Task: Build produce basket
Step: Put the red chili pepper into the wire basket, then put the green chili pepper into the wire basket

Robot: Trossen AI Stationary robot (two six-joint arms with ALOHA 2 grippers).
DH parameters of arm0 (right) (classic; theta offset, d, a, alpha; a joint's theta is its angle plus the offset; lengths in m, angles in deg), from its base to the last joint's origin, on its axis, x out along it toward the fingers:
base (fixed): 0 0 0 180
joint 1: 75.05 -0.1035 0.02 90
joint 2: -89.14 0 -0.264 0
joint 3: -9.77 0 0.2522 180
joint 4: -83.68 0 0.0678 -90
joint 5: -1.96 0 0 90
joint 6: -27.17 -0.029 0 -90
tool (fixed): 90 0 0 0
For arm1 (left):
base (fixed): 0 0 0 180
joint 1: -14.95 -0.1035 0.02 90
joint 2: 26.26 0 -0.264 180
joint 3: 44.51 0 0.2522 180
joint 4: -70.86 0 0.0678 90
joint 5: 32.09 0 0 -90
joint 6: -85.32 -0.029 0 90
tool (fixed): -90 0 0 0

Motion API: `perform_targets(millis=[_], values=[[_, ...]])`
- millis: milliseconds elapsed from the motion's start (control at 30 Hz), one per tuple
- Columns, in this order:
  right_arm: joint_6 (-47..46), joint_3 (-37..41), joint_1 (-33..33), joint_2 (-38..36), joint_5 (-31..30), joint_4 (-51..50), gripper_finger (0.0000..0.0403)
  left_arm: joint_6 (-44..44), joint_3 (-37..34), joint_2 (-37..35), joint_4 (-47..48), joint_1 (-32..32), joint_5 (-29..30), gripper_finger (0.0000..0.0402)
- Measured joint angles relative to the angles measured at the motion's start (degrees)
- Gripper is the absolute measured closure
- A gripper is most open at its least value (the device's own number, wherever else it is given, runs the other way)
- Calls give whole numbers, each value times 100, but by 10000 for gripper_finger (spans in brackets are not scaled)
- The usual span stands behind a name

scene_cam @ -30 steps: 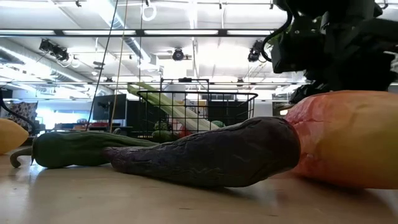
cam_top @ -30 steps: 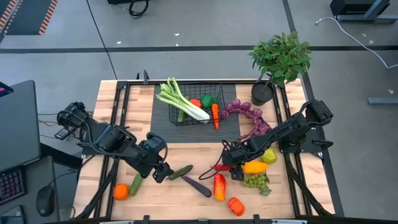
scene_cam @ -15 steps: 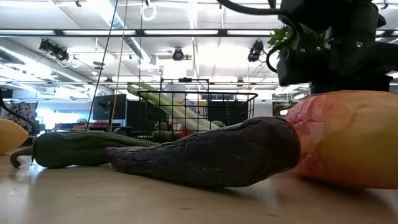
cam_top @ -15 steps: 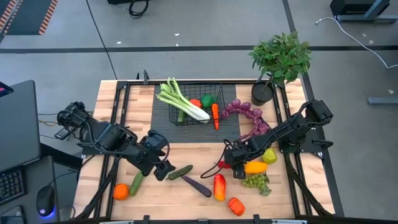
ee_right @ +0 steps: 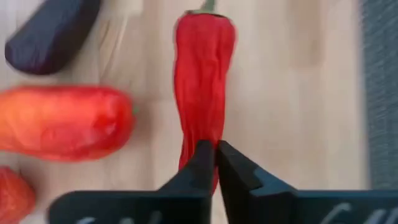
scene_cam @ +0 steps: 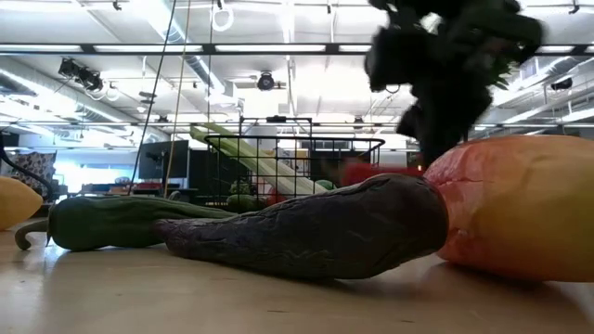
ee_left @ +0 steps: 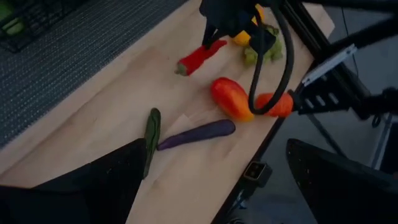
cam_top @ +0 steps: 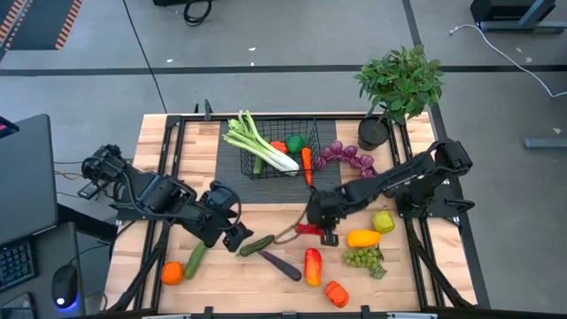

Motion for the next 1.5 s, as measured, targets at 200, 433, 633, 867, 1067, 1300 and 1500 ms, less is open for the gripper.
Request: perform_targets(millis=[200,433,633,867,1067,1300,1500], values=[[1006,-1260,622,0,-202,-893,390,432,0,0,-4,-31,11,13],[2081,-2775,1645,-2,-691,-1354,397,660,0,0,-4,-38,13,13],[2377,-3223,2707,-4,-766,-1356,393,699,0,0,-31,-163,11,13],[2075,-3223,3401,-4,82,-1479,353,2,0,56,34,-490,21,13],[1880,-3223,3426,-4,323,-1553,246,-741,-213,217,187,-772,-450,13],[925,-3221,3168,-316,329,-2434,121,-1439,-1428,258,35,-723,-1306,13],[367,-3221,2658,-699,-33,-2852,91,-1673,-2744,285,-2056,-625,-1882,13]])
